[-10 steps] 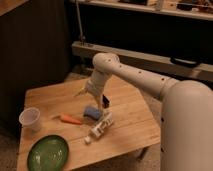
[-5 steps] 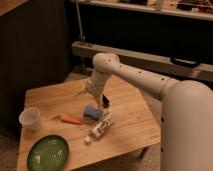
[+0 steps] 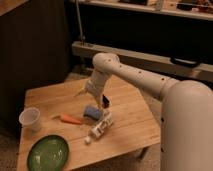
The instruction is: Pick up the ceramic bowl
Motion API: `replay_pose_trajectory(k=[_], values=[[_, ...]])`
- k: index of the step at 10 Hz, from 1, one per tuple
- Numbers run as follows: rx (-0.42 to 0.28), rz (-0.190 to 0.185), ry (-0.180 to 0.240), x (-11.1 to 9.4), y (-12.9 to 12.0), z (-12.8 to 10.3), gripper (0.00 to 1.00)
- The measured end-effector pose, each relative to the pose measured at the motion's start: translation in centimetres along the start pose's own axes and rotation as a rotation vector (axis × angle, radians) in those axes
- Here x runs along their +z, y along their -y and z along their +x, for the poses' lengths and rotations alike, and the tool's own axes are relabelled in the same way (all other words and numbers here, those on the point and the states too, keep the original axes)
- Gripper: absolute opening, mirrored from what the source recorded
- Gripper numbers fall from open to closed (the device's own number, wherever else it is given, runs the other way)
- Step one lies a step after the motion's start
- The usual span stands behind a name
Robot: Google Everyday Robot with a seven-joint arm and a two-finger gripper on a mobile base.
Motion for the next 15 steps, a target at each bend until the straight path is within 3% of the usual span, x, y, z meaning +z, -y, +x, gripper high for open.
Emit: replay_pose_trajectory(k=[5, 7, 10, 11, 12, 14, 15], values=[[0.0, 0.0, 0.0, 0.0, 0.0, 0.0, 0.8], [-0.068, 0.013, 0.043, 0.4, 0.4, -0.6, 0.8], [-0.382, 0.06, 0.159, 2.4, 1.7, -4.5, 0.8], [-0.524, 0.073, 0.199, 3.2, 2.1, -6.7, 0.8], [-0.647, 0.074, 0.212, 3.9, 2.6, -9.0, 0.8], [-0.874, 0.049, 0.158, 4.8, 2.8, -13.0, 0.8], [-0.931, 0.031, 0.117, 5.3, 2.8, -13.9, 0.8]])
